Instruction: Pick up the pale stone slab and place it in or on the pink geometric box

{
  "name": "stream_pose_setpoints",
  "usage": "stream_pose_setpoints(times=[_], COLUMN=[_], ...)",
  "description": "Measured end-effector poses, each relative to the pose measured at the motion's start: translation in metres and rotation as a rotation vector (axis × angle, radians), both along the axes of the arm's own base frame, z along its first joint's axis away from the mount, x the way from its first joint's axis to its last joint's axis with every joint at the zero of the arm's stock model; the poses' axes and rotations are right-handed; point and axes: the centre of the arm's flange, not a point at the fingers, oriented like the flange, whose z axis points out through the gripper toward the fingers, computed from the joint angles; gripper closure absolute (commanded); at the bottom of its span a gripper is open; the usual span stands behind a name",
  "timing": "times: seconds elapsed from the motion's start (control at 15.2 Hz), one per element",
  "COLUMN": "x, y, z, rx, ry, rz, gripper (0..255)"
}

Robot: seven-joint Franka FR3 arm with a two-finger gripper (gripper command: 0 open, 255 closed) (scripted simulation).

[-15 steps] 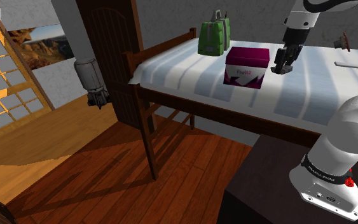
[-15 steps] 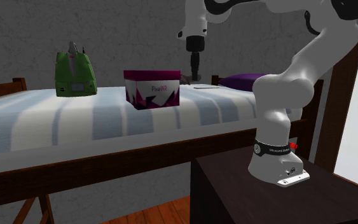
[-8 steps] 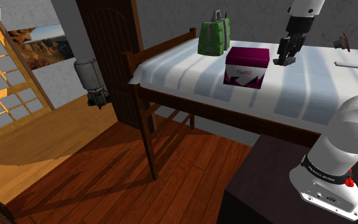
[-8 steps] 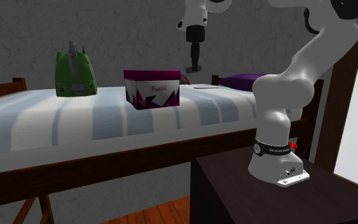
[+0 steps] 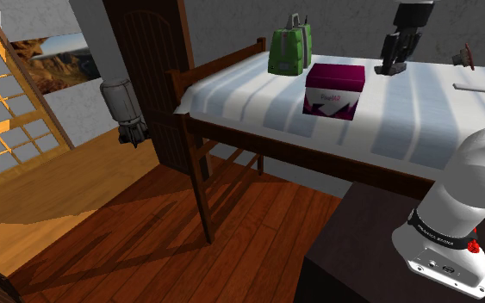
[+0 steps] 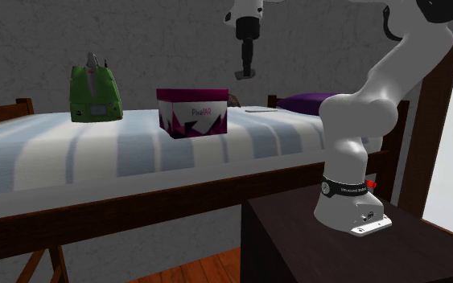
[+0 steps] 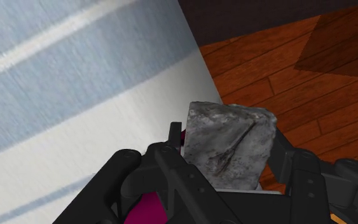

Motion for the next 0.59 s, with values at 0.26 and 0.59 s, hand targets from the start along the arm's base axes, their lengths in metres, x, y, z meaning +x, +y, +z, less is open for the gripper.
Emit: stream_pose_setpoints(times=[0.26,0.59], x=[0.0,0.027], y=[0.001,-0.008], z=[0.022,0.035], rx=[0.0,0.001], ry=[0.0,0.0], rz=[0.0,0.0], gripper=[255,255])
